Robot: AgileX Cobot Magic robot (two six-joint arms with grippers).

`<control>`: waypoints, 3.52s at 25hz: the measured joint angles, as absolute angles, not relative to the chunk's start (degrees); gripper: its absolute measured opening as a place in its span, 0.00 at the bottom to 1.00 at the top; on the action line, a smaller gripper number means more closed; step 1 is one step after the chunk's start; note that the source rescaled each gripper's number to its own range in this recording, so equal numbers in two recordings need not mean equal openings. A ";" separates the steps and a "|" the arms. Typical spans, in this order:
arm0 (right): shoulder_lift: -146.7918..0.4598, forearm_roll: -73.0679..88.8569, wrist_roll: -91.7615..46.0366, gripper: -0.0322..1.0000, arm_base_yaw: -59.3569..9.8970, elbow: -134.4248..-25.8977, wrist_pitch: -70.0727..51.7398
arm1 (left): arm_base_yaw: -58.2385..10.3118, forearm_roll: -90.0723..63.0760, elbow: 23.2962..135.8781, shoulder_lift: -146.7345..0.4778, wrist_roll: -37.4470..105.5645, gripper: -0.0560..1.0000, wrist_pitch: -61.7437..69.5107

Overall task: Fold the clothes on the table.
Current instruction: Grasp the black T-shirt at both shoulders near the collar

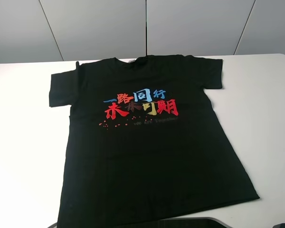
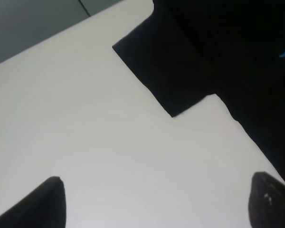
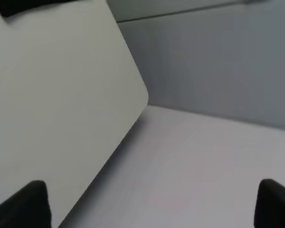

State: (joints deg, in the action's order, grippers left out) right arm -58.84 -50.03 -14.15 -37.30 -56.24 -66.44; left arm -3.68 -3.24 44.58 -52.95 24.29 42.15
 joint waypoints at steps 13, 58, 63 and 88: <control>-77.23 -46.77 -14.15 0.81 -43.90 -56.24 -57.58 | -11.72 -13.37 49.79 -71.64 37.84 0.99 39.68; -113.23 3.43 -45.94 0.68 -18.36 -73.25 -49.79 | -15.66 -6.76 52.54 -95.85 47.46 0.89 36.50; -115.06 1.86 -47.29 0.68 -18.36 -74.66 -48.41 | -19.08 -3.32 53.56 -101.73 48.06 0.79 36.50; -121.29 -5.26 -59.33 0.68 -18.36 -75.00 -41.93 | -22.74 2.78 64.88 -112.96 45.14 0.85 38.54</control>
